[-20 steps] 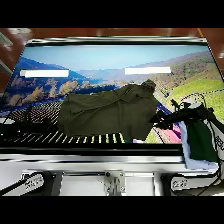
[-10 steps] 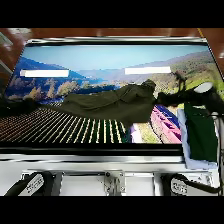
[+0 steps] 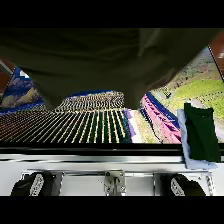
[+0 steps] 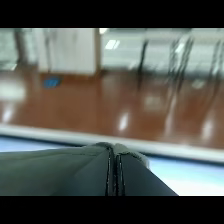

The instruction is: Fold the shirts.

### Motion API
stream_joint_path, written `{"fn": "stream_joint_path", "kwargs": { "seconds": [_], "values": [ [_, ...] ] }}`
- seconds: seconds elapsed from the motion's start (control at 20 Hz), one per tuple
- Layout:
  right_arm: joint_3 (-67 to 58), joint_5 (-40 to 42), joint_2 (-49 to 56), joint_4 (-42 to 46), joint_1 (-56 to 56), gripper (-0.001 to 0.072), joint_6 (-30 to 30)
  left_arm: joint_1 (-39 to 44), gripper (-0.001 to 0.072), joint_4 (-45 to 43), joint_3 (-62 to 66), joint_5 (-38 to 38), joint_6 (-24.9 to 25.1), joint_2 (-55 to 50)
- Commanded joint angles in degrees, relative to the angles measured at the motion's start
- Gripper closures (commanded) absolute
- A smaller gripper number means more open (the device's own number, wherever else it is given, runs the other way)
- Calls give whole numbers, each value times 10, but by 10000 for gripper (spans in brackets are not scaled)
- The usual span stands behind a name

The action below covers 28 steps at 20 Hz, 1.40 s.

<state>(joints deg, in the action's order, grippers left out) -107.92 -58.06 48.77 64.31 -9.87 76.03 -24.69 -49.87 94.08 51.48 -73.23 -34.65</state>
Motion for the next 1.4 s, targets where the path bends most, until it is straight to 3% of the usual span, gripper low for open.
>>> {"fn": "stream_joint_path", "kwargs": {
  "seconds": [0.0, 0.3, 0.55, 0.65, 0.75, 0.9, 1.1, 1.35],
  "values": [
    [-52, -66, -71, 100, 0, 657, 58, 0, 668, -93, 61, 30, -76, 51],
    [-52, -217, -78, 145, 0, 657, 93, 0, 668, -164, 41, 252, -89, 61],
    [-50, -398, 36, 156, 0, 658, 96, 0, 668, -187, -79, 277, -70, 56],
    [-22, -433, 97, 150, 0, 658, 97, 0, 668, -197, -145, 276, -69, 39],
    [34, -385, 155, 140, 4, 658, 96, 0, 667, -196, -206, 268, -67, 0],
    [108, -238, 257, 140, 49, 658, 97, 1, 668, -196, -269, 210, -48, -99],
    [116, -19, 418, 141, 115, 658, 106, 6, 668, -165, -257, 119, -46, -291],
    [116, 195, 531, 140, 140, 657, 106, 35, 667, -60, -218, -17, 24, -481]
  ]
}}
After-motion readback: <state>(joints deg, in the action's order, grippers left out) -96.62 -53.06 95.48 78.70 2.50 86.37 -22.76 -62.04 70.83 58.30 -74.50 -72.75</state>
